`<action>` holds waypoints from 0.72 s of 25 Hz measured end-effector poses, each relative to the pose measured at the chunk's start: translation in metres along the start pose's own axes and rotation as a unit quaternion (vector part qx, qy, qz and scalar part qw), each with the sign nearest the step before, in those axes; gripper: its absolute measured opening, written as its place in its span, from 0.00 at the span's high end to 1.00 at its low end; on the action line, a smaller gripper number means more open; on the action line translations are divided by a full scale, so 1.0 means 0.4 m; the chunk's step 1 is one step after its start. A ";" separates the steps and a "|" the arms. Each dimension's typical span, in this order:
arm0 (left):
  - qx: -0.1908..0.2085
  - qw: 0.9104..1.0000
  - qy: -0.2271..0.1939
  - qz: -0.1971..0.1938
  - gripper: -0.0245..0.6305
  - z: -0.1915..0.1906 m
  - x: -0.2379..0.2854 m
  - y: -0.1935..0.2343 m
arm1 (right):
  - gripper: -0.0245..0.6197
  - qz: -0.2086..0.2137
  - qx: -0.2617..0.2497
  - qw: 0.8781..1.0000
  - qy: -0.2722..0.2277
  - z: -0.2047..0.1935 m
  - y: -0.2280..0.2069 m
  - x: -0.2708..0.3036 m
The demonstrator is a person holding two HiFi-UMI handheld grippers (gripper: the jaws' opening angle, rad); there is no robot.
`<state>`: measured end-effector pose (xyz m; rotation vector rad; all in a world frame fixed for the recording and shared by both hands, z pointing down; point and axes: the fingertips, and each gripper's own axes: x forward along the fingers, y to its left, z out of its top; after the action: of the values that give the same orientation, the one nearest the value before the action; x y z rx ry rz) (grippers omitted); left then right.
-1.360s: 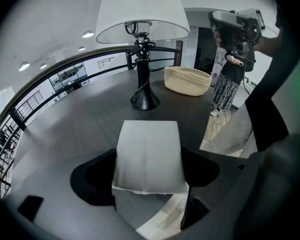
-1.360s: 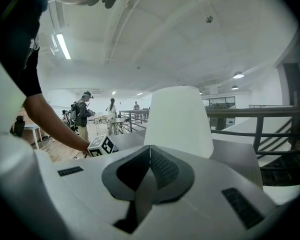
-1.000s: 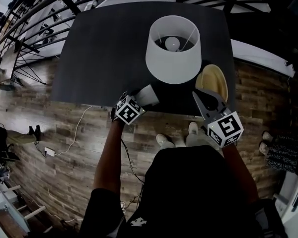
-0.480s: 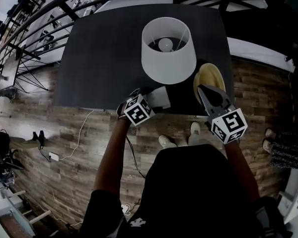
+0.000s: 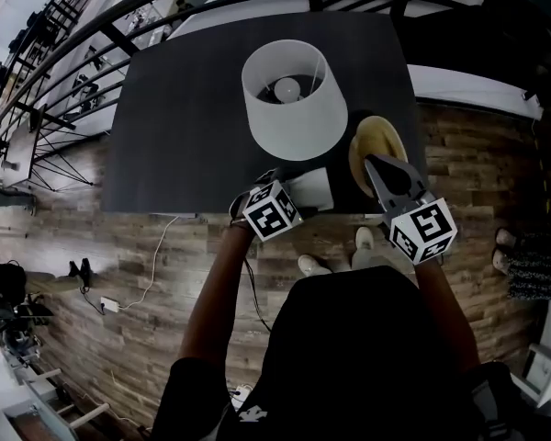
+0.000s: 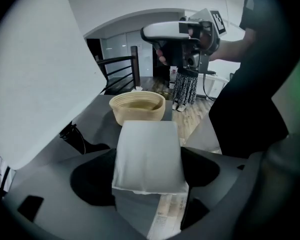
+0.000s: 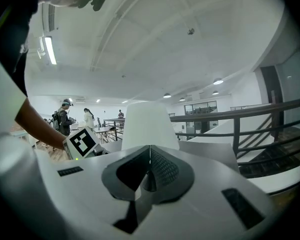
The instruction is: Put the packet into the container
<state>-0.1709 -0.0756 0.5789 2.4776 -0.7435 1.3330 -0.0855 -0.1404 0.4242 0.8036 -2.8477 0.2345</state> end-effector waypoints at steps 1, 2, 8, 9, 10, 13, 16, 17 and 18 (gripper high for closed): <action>0.000 1.000 0.000 -0.003 0.34 0.009 0.002 -0.005 | 0.95 -0.004 0.002 1.000 -0.001 0.000 -0.006 -0.006; 0.000 1.000 0.000 -0.006 0.34 0.018 0.003 -0.011 | 0.95 -0.007 0.004 1.000 -0.003 0.000 -0.013 -0.013; -0.001 1.000 -0.013 -0.008 0.34 0.086 0.010 -0.041 | 0.95 -0.028 0.011 0.999 -0.013 0.002 -0.055 -0.057; 0.000 1.000 -0.014 -0.009 0.34 0.099 0.015 -0.047 | 0.95 -0.031 0.011 0.999 -0.014 0.003 -0.061 -0.064; 0.002 1.000 -0.014 -0.011 0.34 0.110 0.021 -0.051 | 0.95 -0.033 0.012 0.999 -0.015 0.003 -0.067 -0.071; 0.005 1.000 -0.014 -0.017 0.34 0.141 0.039 -0.058 | 0.95 -0.039 0.012 0.999 -0.015 0.002 -0.082 -0.085; 0.009 1.000 -0.016 -0.025 0.34 0.172 0.052 -0.060 | 0.95 -0.045 0.012 0.999 -0.017 0.005 -0.101 -0.102; 0.011 0.999 -0.016 -0.027 0.34 0.184 0.056 -0.059 | 0.95 -0.048 0.013 0.999 -0.018 0.006 -0.109 -0.108; 0.015 0.999 -0.015 -0.028 0.34 0.195 0.060 -0.057 | 0.95 -0.051 0.013 0.998 -0.018 0.007 -0.118 -0.115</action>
<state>-0.0924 -0.0973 0.5560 2.5275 -0.6620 1.2985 -0.0223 -0.1576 0.4169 0.9646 -2.8325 0.2469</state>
